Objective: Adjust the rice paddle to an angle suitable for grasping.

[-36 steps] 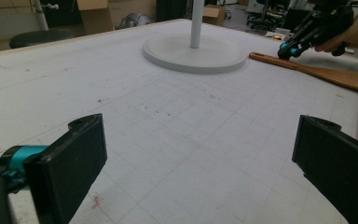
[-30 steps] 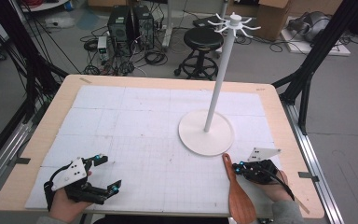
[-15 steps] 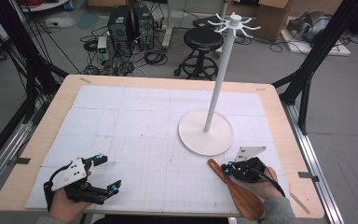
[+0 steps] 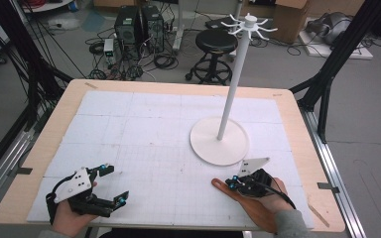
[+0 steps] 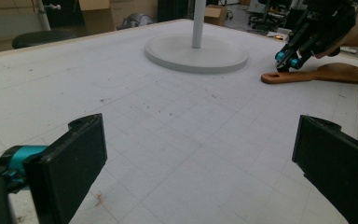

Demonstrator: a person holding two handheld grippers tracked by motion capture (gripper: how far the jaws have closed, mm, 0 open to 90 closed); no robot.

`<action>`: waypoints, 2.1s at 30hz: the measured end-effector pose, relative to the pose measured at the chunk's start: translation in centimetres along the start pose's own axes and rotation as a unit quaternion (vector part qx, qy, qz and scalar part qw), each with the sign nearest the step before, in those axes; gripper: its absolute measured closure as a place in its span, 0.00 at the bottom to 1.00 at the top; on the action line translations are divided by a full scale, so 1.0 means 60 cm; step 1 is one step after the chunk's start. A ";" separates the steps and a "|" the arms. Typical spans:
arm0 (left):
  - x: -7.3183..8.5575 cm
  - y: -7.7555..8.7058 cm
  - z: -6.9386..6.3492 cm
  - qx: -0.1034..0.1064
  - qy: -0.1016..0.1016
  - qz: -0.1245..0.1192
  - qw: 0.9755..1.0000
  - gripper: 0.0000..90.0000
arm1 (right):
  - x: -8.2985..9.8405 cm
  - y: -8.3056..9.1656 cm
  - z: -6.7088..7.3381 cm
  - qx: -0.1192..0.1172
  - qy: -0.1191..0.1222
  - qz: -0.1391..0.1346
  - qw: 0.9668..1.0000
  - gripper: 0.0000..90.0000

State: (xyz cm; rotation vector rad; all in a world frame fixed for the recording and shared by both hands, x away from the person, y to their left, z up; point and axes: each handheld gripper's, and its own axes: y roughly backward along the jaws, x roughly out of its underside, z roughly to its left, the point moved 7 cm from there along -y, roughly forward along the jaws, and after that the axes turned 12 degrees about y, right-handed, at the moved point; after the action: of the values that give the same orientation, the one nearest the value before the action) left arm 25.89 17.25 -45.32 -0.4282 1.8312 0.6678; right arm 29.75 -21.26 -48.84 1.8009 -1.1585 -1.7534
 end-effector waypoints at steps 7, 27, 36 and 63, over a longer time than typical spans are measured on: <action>0.001 -0.001 -0.001 0.000 0.002 0.000 1.000 0.04 | -0.016 -0.010 0.018 -0.020 0.008 -0.001 1.000 1.00; -0.001 0.004 0.001 -0.002 0.001 -0.003 1.000 0.04 | -0.074 0.031 0.053 0.011 0.017 -0.058 0.998 0.61; 0.000 0.003 0.003 -0.001 0.001 0.000 1.000 0.04 | -0.056 0.042 0.059 0.014 -0.021 -0.050 0.998 0.11; 0.000 -0.005 0.001 0.005 0.000 0.003 1.000 0.04 | -0.011 0.026 0.070 -0.017 -0.040 0.064 0.997 0.21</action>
State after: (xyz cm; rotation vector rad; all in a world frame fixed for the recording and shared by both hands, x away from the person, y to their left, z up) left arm 26.08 17.04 -45.42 -0.4173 1.8348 0.6626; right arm 25.40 -20.56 -47.91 1.6135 -1.2388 -1.7735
